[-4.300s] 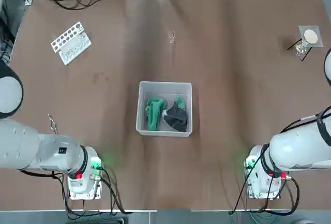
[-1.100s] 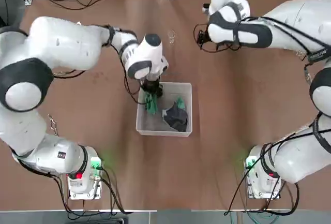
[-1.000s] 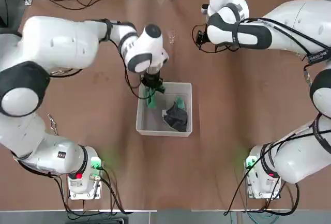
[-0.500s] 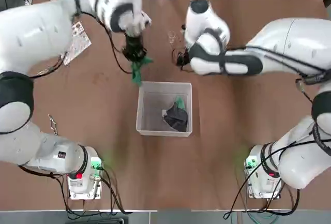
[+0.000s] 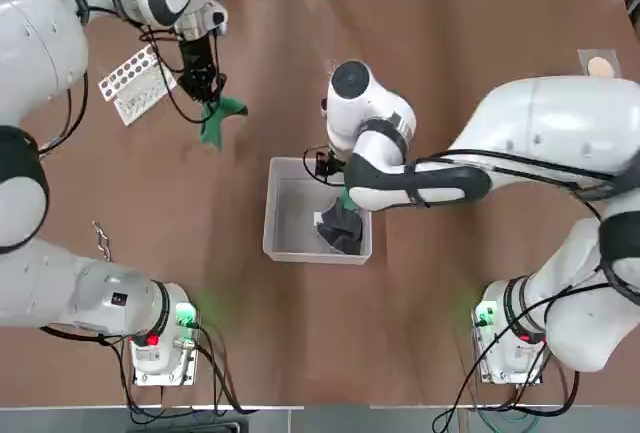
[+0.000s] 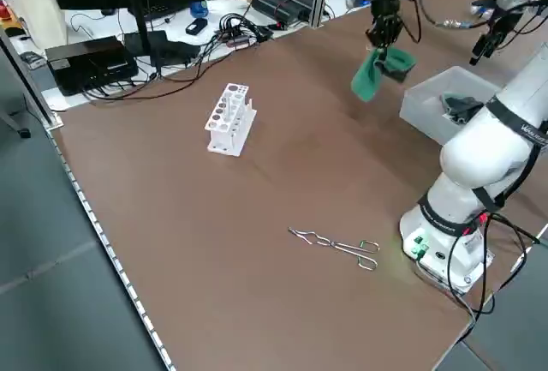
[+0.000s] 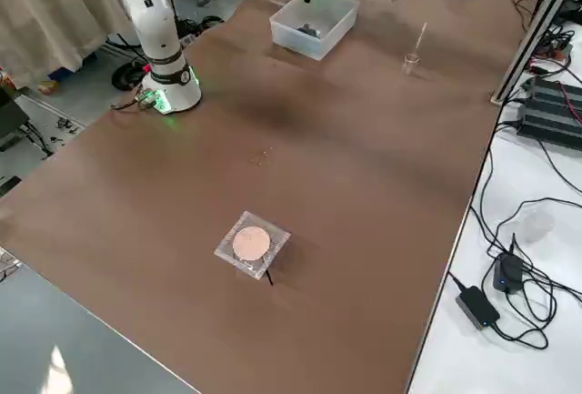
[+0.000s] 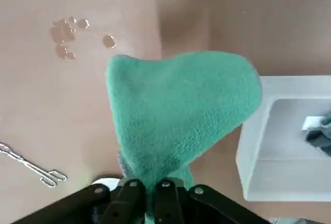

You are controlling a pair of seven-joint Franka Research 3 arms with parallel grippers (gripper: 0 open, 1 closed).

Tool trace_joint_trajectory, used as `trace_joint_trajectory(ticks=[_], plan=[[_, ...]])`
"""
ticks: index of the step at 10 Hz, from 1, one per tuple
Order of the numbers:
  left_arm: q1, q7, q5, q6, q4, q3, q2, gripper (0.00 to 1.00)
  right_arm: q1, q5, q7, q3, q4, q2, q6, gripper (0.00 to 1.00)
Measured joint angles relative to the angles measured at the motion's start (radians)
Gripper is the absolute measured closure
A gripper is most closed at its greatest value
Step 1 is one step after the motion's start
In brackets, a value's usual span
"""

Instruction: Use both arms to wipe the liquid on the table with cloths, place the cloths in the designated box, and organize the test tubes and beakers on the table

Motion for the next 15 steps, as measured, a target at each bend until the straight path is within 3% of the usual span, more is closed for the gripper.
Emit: trace_joint_trajectory(ticks=[3, 7, 9, 11, 13, 15], plan=[[0.031, 0.031, 0.0, 0.162, -0.077, 0.027, 0.097, 0.94, 0.019, -0.029, 0.0, -0.002, -0.001, 0.16, 0.088, 0.0], [0.08, 0.065, 0.063, 0.363, -0.076, 0.029, 0.305, 0.94, 0.021, -0.071, 0.013, -0.008, 0.003, 0.238, 0.122, 0.0], [0.112, 0.076, 0.129, 0.396, -0.073, 0.033, 0.373, 0.94, 0.023, -0.072, 0.015, -0.008, 0.012, 0.266, 0.142, 0.0], [0.125, 0.078, 0.145, 0.399, -0.074, 0.085, 0.402, 0.94, 0.029, -0.072, 0.015, -0.008, 0.022, 0.283, 0.142, 0.04], [0.129, 0.099, 0.183, 0.398, -0.092, 0.16, 0.405, 0.94, 0.033, -0.072, 0.039, -0.008, 0.029, 0.289, 0.143, 0.16], [0.13, 0.12, 0.247, 0.398, -0.116, 0.247, 0.405, 0.94, 0.033, -0.072, 0.072, -0.011, 0.035, 0.29, 0.142, 0.46]])
